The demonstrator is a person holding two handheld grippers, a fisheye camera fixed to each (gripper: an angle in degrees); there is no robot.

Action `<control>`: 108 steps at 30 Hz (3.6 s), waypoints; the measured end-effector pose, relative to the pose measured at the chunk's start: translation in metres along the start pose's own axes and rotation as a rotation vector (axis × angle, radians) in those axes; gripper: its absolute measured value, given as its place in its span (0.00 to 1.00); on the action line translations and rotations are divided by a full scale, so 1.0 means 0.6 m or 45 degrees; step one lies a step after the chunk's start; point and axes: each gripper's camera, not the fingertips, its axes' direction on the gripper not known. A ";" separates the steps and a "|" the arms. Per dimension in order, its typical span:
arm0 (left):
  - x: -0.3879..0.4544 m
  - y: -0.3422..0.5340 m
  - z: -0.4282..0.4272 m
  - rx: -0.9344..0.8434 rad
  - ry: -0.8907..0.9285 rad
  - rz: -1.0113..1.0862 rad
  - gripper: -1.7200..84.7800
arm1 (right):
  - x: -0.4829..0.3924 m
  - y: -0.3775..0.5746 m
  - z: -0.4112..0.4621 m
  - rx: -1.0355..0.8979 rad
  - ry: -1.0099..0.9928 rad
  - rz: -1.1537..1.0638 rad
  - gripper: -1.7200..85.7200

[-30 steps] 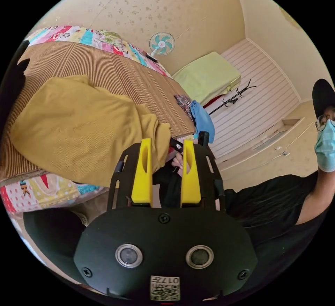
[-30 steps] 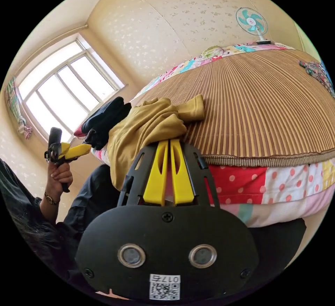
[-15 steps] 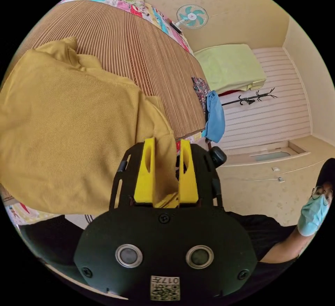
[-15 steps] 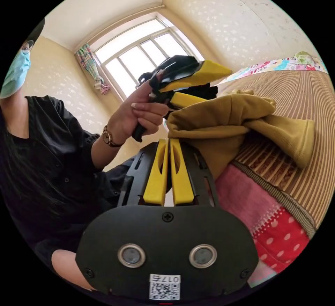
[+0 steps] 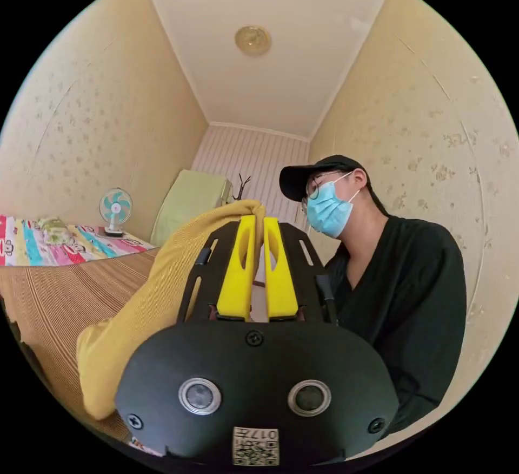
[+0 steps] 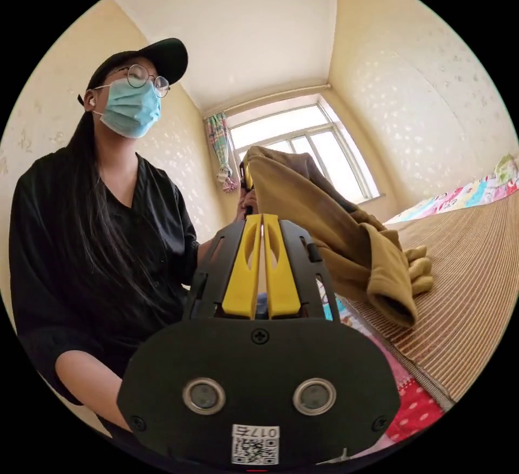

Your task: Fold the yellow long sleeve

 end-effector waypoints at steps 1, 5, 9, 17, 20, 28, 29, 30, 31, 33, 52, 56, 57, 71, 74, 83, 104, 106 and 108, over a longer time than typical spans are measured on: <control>0.027 -0.012 -0.010 0.009 0.005 0.057 0.03 | -0.023 -0.026 0.007 0.022 0.050 -0.067 0.03; 0.126 -0.063 -0.057 0.126 0.200 0.204 0.03 | -0.050 -0.088 0.084 -0.093 0.228 -0.207 0.04; 0.168 -0.081 -0.037 0.164 0.354 0.188 0.03 | -0.009 -0.094 0.215 -0.269 0.362 -0.171 0.11; 0.171 -0.113 0.031 0.156 0.491 -0.030 0.02 | -0.002 0.019 0.464 -0.586 -0.320 -0.127 0.10; 0.183 -0.140 0.047 0.125 0.470 -0.027 0.02 | -0.007 0.002 0.496 -0.601 0.099 -0.145 0.07; 0.284 -0.188 0.048 0.271 -0.207 0.203 0.02 | -0.158 -0.284 0.344 0.103 1.238 -0.420 0.05; 0.283 -0.207 0.074 0.258 -0.337 0.211 0.02 | -0.166 -0.303 0.348 0.132 1.294 -0.458 0.05; 0.262 -0.232 0.101 0.231 -0.473 0.182 0.02 | -0.165 -0.347 0.360 0.150 1.395 -0.513 0.05; 0.244 -0.247 0.113 0.217 -0.541 0.154 0.02 | -0.143 -0.397 0.375 0.137 1.486 -0.544 0.05; 0.120 -0.313 0.160 0.152 -0.801 0.083 0.03 | -0.060 -0.483 0.401 0.027 1.565 -0.555 0.05; -0.825 0.218 0.388 -0.990 -1.038 -0.919 0.16 | 0.772 0.033 0.399 -1.034 1.546 0.657 0.12; -0.779 0.322 0.404 -1.213 -1.154 -0.787 0.08 | 0.718 0.155 0.377 -0.970 1.566 0.797 0.12; -0.772 0.305 0.394 -1.261 -1.247 -0.741 0.05 | 0.697 0.169 0.373 -0.889 1.563 0.782 0.12; -0.577 -0.029 -0.083 0.161 -1.387 -0.847 0.14 | 0.531 0.054 0.261 -0.557 1.744 0.959 0.15; -0.646 0.018 0.047 -0.287 -1.053 -0.840 0.16 | 0.521 0.045 0.219 -0.484 1.661 1.118 0.17; -0.749 0.037 0.283 -0.993 -0.616 -0.689 0.07 | 0.490 -0.080 0.165 -0.356 1.032 1.201 0.07; -0.375 -0.153 -0.164 -0.394 -0.507 -1.277 0.07 | 0.340 -0.321 -0.303 0.063 1.872 1.319 0.16; -0.380 -0.170 -0.157 -0.400 -0.417 -1.321 0.07 | 0.384 -0.331 -0.360 0.069 1.884 1.424 0.13; -0.370 -0.210 -0.161 -0.438 -0.350 -1.310 0.06 | 0.378 -0.368 -0.388 0.141 1.773 1.446 0.09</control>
